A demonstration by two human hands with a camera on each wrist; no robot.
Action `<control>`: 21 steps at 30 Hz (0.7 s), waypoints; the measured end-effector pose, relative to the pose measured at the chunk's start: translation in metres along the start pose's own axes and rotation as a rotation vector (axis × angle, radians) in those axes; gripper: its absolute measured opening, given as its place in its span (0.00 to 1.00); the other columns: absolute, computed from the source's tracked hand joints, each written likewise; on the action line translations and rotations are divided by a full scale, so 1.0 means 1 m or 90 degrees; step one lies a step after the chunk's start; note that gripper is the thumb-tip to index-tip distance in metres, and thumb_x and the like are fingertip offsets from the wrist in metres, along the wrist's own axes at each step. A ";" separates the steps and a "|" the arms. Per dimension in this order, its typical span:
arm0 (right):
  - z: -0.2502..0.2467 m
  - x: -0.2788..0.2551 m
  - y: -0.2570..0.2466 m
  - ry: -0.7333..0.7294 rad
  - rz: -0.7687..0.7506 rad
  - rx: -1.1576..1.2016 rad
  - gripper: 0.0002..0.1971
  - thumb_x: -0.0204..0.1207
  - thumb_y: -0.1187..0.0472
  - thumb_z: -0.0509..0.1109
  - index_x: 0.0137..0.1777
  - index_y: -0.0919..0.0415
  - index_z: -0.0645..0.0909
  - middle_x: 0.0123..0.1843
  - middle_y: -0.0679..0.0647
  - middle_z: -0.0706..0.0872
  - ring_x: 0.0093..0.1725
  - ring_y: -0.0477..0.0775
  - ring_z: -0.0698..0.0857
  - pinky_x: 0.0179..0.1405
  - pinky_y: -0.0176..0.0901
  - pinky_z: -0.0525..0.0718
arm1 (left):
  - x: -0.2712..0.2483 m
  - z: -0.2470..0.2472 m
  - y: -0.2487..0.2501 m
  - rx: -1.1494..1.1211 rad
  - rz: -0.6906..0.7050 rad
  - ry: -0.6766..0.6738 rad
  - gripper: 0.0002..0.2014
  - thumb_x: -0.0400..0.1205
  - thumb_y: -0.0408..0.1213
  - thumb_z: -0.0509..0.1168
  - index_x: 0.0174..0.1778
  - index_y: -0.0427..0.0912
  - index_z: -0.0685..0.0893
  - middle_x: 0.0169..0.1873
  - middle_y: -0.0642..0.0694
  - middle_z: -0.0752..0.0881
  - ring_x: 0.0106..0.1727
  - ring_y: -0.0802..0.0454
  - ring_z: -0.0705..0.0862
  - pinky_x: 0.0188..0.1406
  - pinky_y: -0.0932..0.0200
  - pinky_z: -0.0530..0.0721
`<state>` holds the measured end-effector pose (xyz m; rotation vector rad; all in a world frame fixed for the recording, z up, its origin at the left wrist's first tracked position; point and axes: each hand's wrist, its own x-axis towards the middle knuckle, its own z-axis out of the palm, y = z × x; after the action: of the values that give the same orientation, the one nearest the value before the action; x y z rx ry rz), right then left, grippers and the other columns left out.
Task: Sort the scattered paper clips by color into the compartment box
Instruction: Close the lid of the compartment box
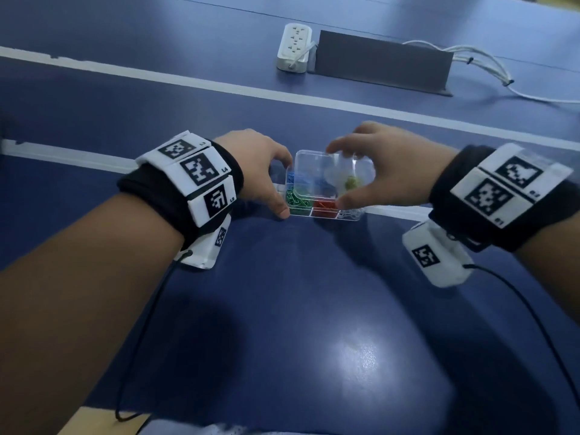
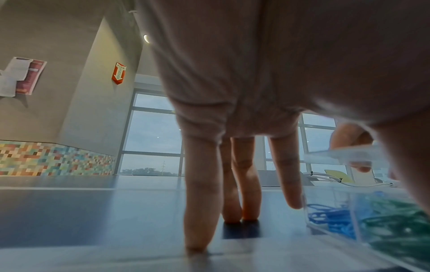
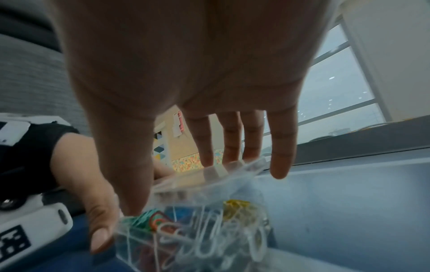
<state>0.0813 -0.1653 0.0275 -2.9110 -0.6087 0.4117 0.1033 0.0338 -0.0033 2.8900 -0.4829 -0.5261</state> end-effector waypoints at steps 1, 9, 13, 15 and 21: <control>0.004 0.002 -0.003 0.000 -0.003 0.001 0.38 0.61 0.41 0.76 0.72 0.48 0.71 0.63 0.54 0.76 0.60 0.55 0.78 0.63 0.49 0.78 | 0.000 0.000 0.000 0.000 0.001 0.000 0.38 0.55 0.61 0.78 0.63 0.59 0.79 0.43 0.53 0.79 0.45 0.50 0.75 0.53 0.54 0.81; 0.017 0.007 -0.009 -0.019 0.014 -0.011 0.39 0.60 0.41 0.74 0.73 0.50 0.70 0.65 0.57 0.74 0.61 0.59 0.78 0.64 0.52 0.79 | -0.002 -0.001 0.001 0.002 0.001 -0.001 0.39 0.56 0.61 0.78 0.65 0.57 0.78 0.53 0.49 0.84 0.53 0.47 0.80 0.54 0.53 0.81; 0.021 0.008 -0.012 -0.019 0.021 -0.013 0.38 0.61 0.41 0.73 0.73 0.50 0.70 0.65 0.58 0.75 0.60 0.61 0.79 0.63 0.53 0.79 | -0.002 -0.001 0.003 0.010 0.003 -0.003 0.39 0.58 0.60 0.77 0.66 0.58 0.76 0.46 0.51 0.80 0.49 0.48 0.78 0.55 0.52 0.81; 0.021 0.009 -0.014 -0.025 0.017 -0.022 0.37 0.62 0.41 0.73 0.72 0.50 0.71 0.64 0.59 0.76 0.60 0.62 0.79 0.62 0.53 0.80 | -0.001 0.000 0.002 0.017 0.003 -0.003 0.38 0.59 0.61 0.76 0.66 0.59 0.76 0.44 0.52 0.77 0.47 0.49 0.75 0.54 0.52 0.81; 0.021 0.011 -0.018 -0.034 0.017 -0.063 0.35 0.65 0.44 0.73 0.73 0.51 0.71 0.64 0.58 0.78 0.61 0.62 0.79 0.61 0.53 0.80 | 0.002 -0.004 0.001 0.021 0.004 -0.048 0.42 0.57 0.67 0.73 0.68 0.63 0.71 0.56 0.51 0.81 0.57 0.48 0.79 0.59 0.51 0.79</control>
<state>0.0786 -0.1430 0.0082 -3.0143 -0.6143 0.4763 0.1066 0.0323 -0.0001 2.9067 -0.5165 -0.6339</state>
